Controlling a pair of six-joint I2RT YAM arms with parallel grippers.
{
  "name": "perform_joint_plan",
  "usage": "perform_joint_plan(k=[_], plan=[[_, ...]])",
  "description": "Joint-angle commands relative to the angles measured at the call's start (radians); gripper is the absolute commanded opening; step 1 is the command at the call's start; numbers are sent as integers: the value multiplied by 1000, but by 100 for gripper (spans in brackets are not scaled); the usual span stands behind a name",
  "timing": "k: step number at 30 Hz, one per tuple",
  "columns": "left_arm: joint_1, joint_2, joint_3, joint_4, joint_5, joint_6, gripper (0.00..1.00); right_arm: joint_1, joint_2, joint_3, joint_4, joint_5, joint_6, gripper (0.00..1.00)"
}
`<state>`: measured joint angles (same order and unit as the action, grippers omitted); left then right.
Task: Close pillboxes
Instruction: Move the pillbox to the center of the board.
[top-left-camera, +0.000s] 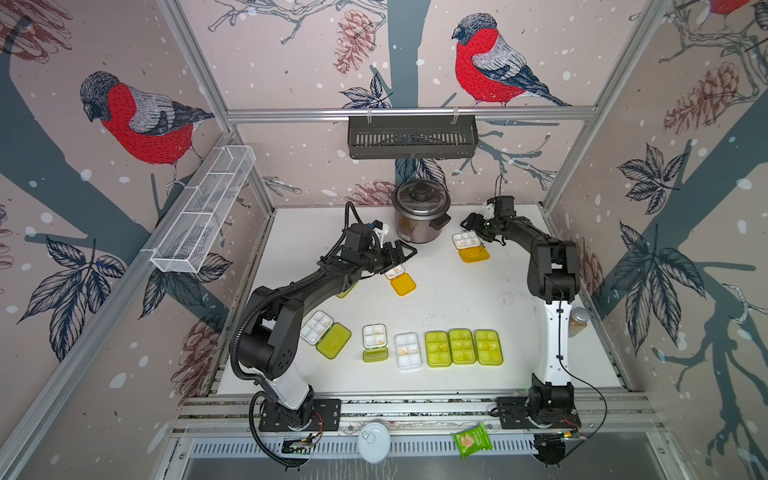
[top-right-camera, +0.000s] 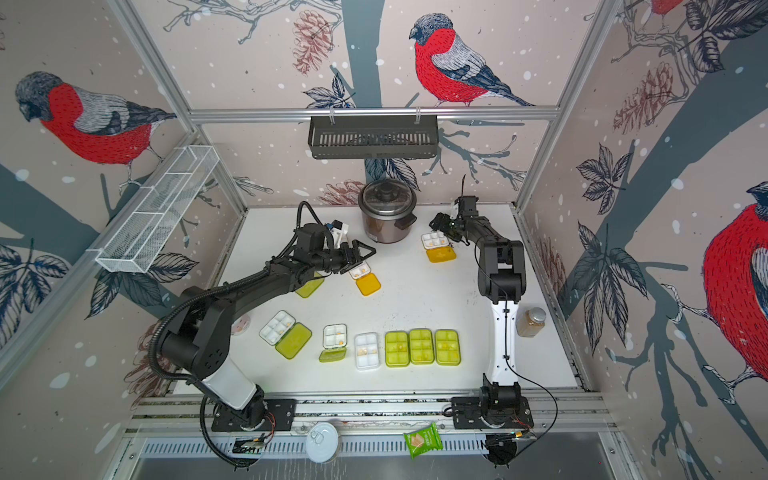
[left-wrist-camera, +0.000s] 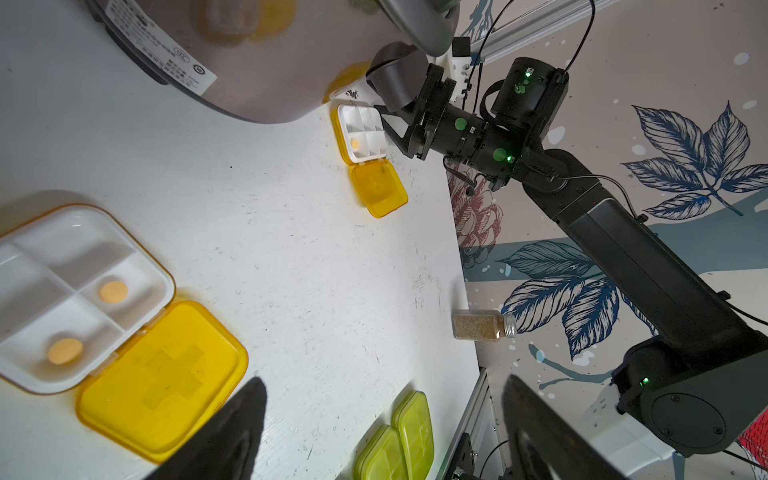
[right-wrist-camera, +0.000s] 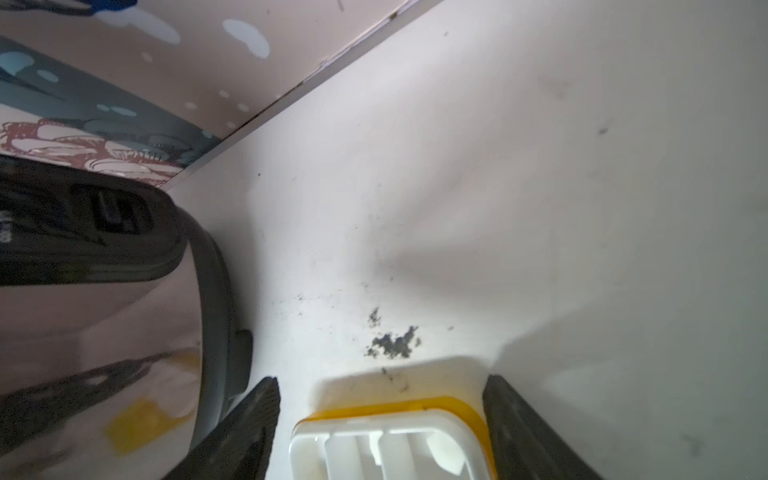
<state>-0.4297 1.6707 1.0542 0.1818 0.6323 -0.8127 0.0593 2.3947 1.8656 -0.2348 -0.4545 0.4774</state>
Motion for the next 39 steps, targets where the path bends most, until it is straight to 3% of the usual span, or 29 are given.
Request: perform_joint_plan(k=[1,16,27,39], plan=[[-1,4,4,42,19,0,88,18,3,-3,-30,-69,-63,78],[-4,15,4,54,30,-12,88,67,-184,-301,78,-130,-101,75],[-23,17,10,36,19,6,88,173,-358,-578,209,-176,-120,73],[-39,40,14,31,17,10,88,267,-554,-775,253,-133,-114,73]])
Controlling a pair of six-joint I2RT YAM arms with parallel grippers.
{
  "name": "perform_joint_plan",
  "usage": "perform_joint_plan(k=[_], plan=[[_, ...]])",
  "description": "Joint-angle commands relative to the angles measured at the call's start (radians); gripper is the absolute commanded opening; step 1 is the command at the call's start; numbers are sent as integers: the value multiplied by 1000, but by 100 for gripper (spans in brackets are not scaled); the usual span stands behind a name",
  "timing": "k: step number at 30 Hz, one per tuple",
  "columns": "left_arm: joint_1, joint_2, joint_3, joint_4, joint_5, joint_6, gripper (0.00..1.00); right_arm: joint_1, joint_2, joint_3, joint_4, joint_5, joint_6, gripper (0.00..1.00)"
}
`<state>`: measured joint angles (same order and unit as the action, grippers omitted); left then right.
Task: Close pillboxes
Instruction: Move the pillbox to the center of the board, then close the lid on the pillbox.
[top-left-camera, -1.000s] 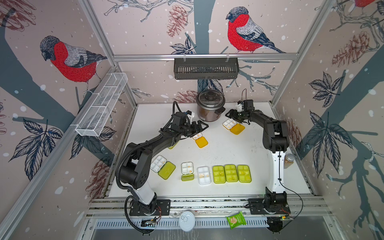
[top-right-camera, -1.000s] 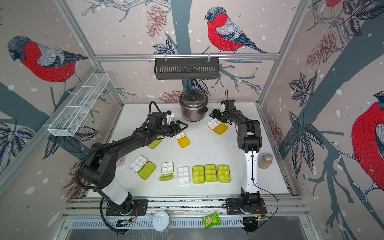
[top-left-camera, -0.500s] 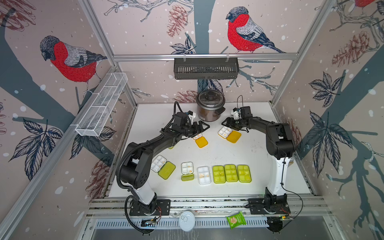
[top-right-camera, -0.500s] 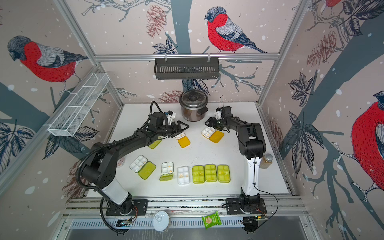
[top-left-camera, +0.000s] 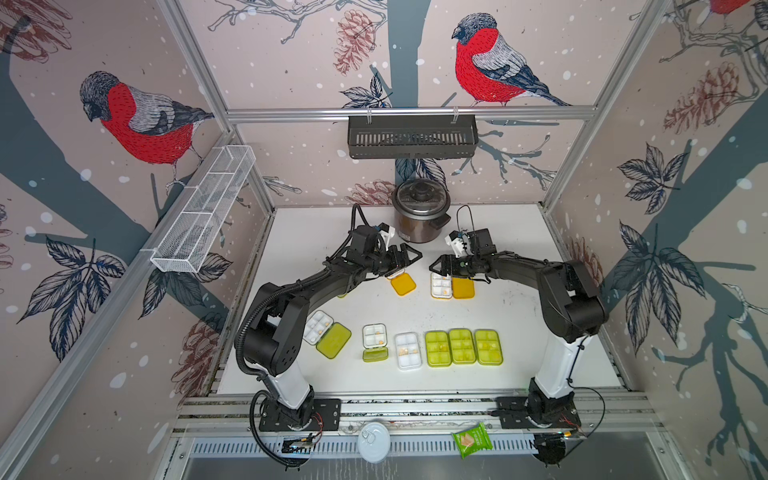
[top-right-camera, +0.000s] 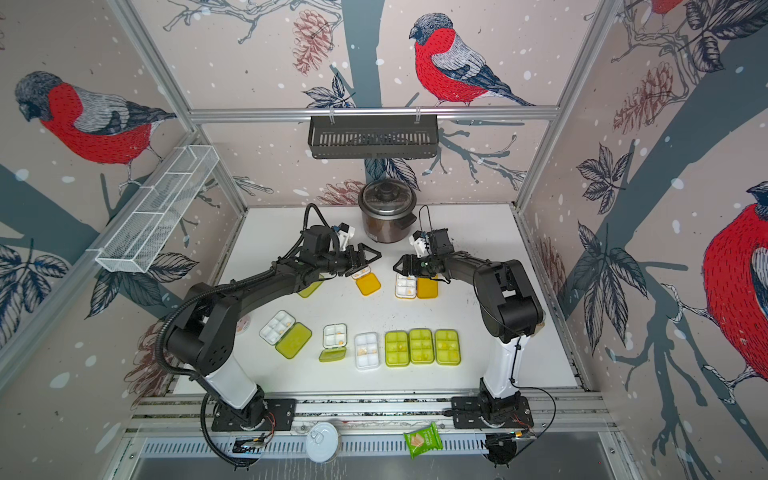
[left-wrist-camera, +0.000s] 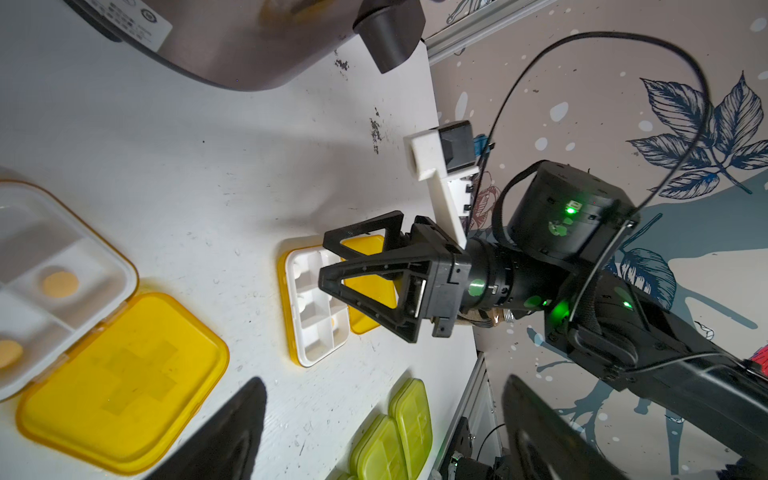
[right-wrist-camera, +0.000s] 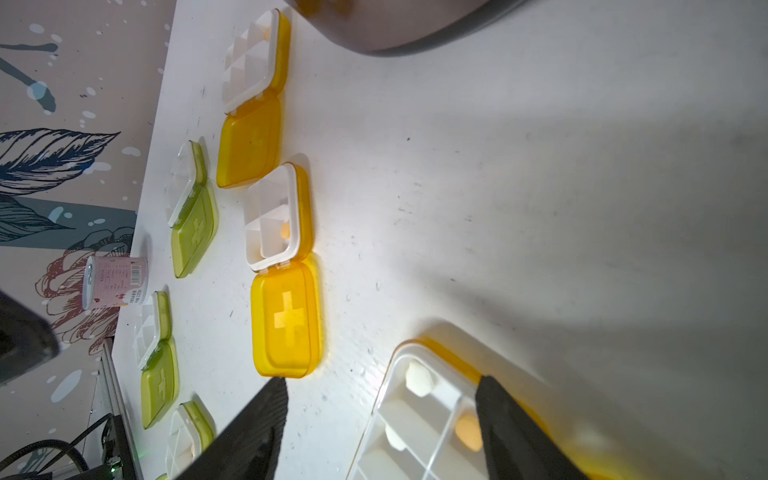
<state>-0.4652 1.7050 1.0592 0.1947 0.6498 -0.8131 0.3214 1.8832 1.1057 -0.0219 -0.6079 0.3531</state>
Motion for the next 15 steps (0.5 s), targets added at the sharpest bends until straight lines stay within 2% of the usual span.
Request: perform_joint_plan(k=[1,7,12,15], plan=[[-5,9,10,14,-3,12,88,3,-70,-19,41,32,18,74],[-26,39,24,-4,-3,27,88,-10,-217,-81,33,109,53,76],[-63,92,57,-33,19,52,88,-81,-356,-238,37,237,146,82],[-92,130,86,-73,20,91,88,-129,-436,-335,68,247,186,86]])
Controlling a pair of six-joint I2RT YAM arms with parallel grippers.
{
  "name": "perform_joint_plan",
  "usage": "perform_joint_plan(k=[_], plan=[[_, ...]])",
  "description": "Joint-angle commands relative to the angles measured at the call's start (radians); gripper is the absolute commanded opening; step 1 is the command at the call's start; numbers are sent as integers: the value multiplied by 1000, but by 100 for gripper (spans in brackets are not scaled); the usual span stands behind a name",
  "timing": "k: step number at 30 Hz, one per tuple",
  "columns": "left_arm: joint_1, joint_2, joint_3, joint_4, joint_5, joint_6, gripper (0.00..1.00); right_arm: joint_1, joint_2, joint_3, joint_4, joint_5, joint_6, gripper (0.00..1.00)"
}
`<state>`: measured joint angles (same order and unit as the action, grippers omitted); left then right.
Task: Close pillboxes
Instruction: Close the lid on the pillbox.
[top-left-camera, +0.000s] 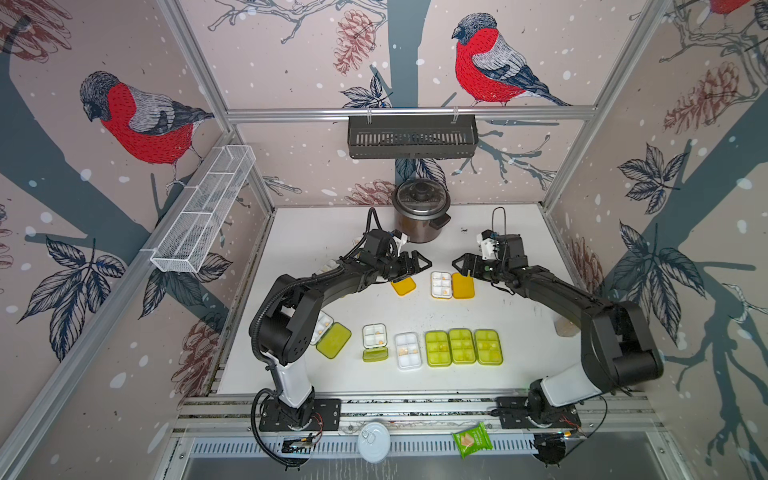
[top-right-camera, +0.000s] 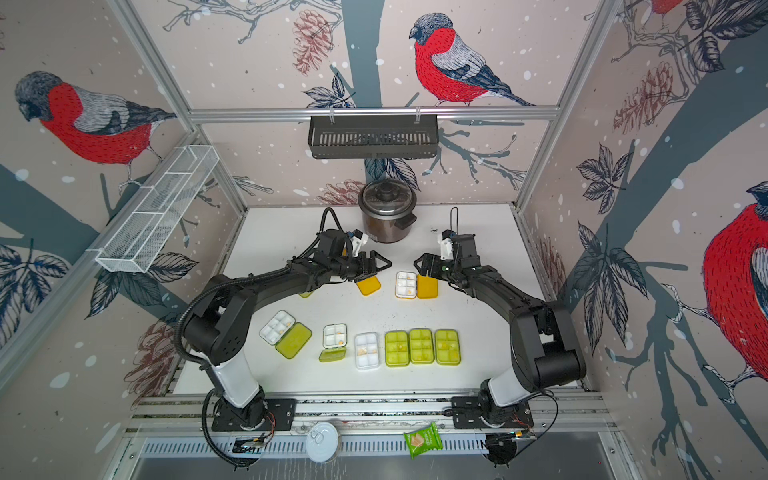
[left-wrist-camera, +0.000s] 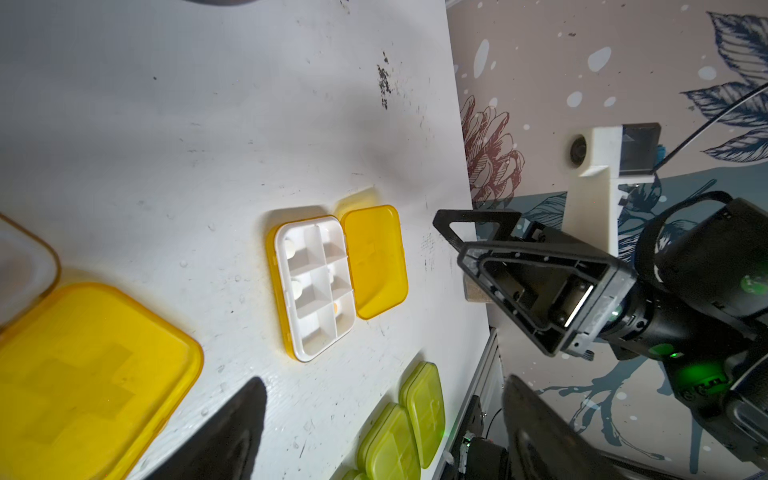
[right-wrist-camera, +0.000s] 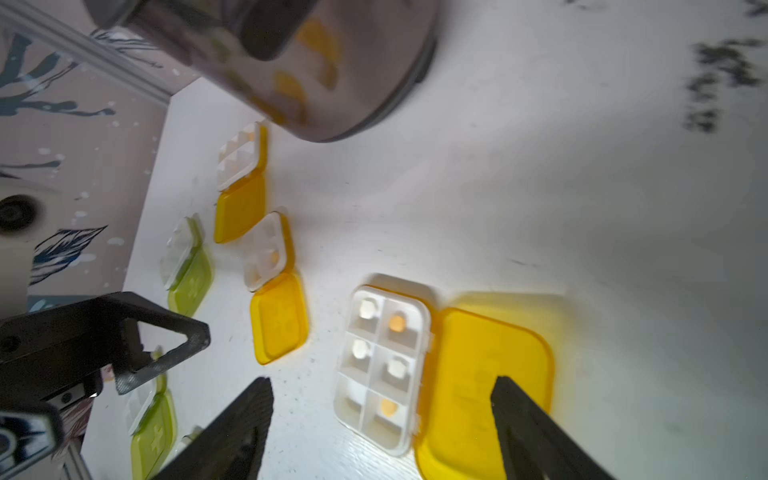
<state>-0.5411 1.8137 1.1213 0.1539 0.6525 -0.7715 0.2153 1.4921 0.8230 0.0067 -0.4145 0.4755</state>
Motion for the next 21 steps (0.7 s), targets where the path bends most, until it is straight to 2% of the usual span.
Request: perform_joint_plan(k=[1,5,10,21], plan=[[-24,37,37,-51,16,60,88,-39,-66,-81,49,39,69,87],[-43,90,57,-66,30,71,87,-76,-69,-141,65,-8,68,91],[-54,135,83,-97,17,95,87,-74,-25,-168,137,-103,89,92],[-74,194,103,-94,70,93,87,-14,48,-169,183,-120,98,88]])
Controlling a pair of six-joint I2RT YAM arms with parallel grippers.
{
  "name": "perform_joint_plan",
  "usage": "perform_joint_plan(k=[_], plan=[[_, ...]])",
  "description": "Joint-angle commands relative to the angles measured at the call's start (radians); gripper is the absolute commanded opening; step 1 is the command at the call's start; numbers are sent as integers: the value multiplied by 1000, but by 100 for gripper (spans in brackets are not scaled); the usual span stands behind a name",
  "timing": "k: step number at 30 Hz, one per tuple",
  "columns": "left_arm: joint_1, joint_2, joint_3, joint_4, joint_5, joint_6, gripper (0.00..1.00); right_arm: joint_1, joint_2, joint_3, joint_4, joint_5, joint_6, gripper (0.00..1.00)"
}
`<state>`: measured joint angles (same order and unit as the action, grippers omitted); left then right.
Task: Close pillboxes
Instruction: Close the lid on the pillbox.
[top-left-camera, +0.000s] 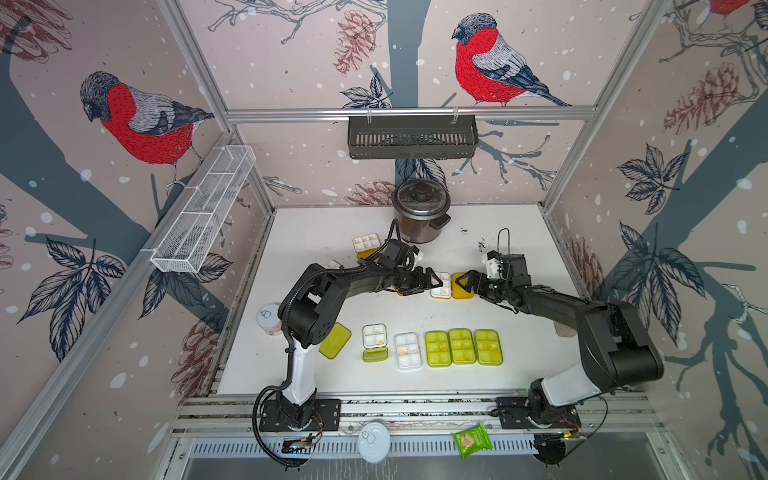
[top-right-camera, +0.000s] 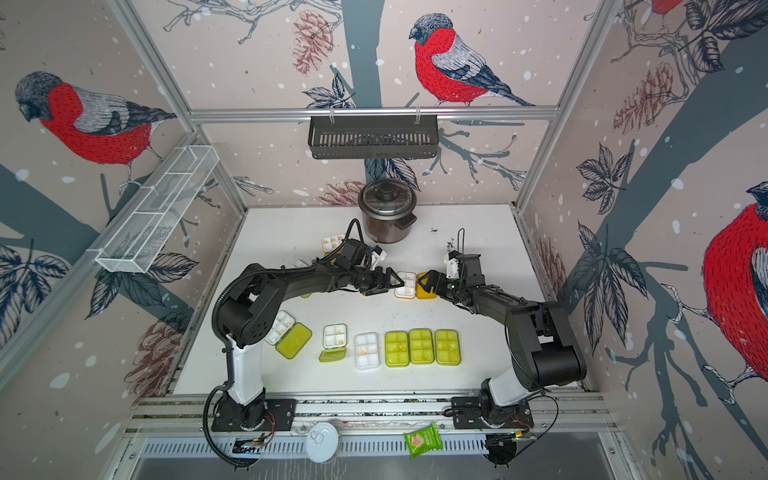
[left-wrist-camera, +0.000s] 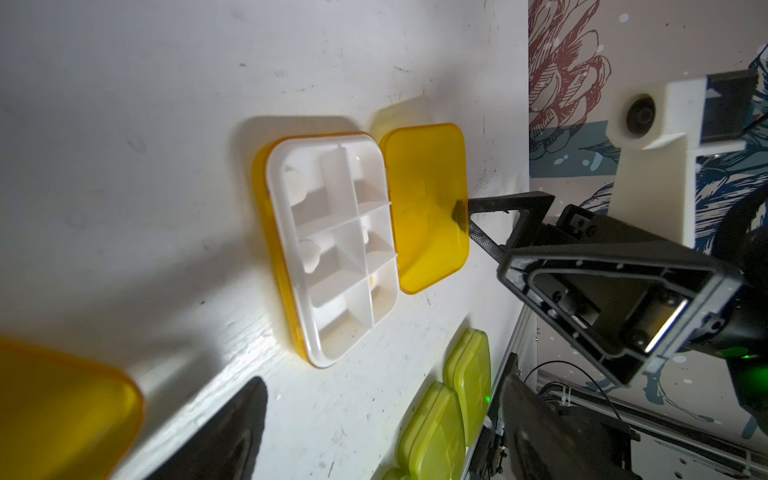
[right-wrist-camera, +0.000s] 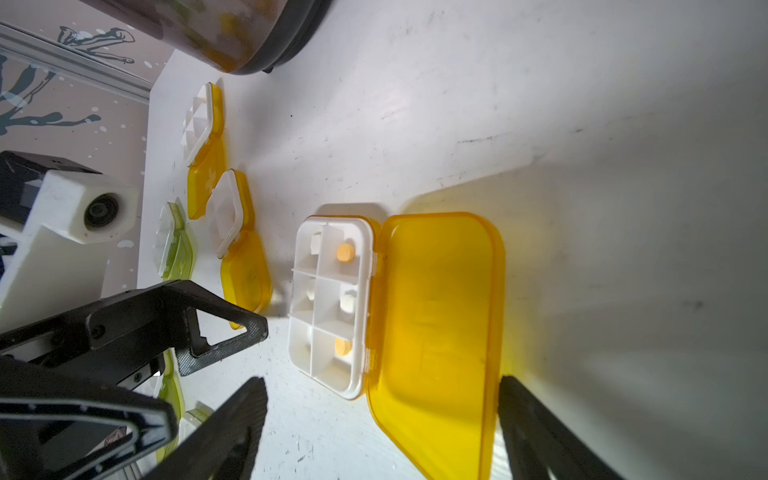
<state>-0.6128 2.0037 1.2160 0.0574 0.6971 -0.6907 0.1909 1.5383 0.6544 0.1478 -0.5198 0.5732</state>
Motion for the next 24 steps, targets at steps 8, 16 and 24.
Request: perform_joint_plan(k=[8,16,24], plan=[[-13,24,11,8,40,3,88,21,-25,5,24,10,-7,87],[-21,27,8,24,56,-5,88,35,-42,23,15,5,0,87],[-36,38,11,35,81,-16,88,63,-41,51,7,7,8,87]])
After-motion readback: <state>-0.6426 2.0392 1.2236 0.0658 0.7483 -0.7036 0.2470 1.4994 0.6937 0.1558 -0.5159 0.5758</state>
